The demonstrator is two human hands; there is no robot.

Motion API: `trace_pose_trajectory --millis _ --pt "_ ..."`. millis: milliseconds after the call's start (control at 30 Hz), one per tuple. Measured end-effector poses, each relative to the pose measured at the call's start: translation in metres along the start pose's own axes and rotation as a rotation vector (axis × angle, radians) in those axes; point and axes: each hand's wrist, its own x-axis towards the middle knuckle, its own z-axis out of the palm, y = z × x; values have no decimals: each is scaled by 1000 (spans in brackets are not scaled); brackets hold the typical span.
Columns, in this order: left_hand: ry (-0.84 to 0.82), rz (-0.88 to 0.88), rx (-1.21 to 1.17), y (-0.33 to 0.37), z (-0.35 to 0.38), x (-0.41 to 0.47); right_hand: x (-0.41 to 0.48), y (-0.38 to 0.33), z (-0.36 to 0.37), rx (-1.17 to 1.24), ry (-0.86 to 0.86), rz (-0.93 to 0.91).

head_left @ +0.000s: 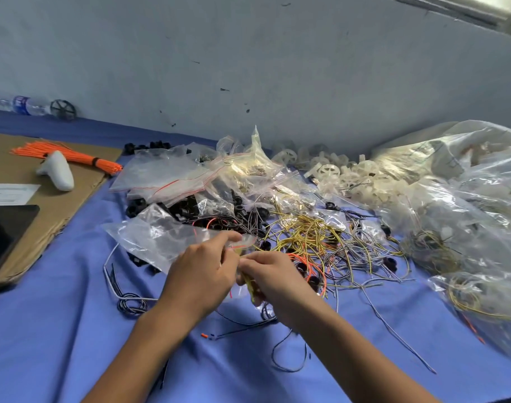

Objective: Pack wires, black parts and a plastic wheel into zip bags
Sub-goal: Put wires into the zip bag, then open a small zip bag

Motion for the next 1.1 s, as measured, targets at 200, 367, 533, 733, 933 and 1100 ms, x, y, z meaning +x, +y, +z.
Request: trace_pose_trajectory --millis 200,367,533,733,933,1100 --pt "-10 98 -323 12 -11 -4 25 -12 23 255 -110 5" --pt "105 32 -250 1 -23 1 19 -4 30 -46 -330 -133" --pt "285 -58 -125 -9 -26 3 17 -13 5 -589 -106 -442" --pt "469 -154 -247 -19 -39 13 32 -19 -35 -523 240 -413" --pt "496 -165 -300 -23 -39 15 85 -16 -28 -957 26 -339" --pt "463 -147 -295 -23 -35 14 105 -12 -18 -1043 -107 -186"
